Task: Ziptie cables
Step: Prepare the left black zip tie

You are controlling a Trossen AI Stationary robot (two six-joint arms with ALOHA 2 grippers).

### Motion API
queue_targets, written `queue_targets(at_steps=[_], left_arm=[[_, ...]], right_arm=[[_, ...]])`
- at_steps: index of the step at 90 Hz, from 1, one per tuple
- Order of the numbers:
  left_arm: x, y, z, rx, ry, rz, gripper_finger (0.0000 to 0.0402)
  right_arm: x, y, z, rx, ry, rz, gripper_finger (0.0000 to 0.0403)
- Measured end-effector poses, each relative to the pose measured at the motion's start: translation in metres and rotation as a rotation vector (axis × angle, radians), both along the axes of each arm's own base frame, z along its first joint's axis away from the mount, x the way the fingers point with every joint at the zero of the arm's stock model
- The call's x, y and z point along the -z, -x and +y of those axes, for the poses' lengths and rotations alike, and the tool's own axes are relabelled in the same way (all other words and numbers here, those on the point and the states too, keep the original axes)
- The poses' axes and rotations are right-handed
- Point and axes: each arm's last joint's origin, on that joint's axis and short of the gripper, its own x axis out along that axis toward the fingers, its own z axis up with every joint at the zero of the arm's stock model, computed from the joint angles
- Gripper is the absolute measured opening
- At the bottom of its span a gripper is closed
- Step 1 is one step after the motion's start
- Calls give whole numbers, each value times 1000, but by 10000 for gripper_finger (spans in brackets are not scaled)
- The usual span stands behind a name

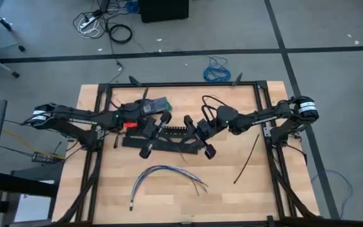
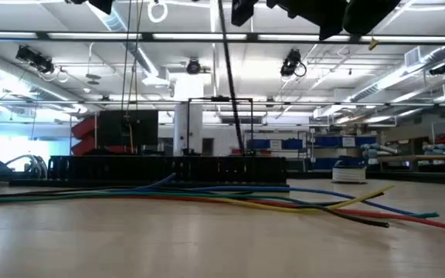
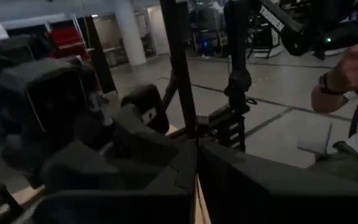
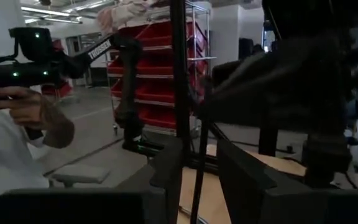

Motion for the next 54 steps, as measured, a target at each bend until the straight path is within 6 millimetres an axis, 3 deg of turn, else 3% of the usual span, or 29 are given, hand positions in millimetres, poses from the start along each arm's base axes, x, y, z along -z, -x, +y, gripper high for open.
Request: queue_targets(at_steps=[54], left_arm=[[4, -8, 16, 25, 20, -23, 0]], right_arm=[[2, 0, -7, -1, 7, 14, 84]])
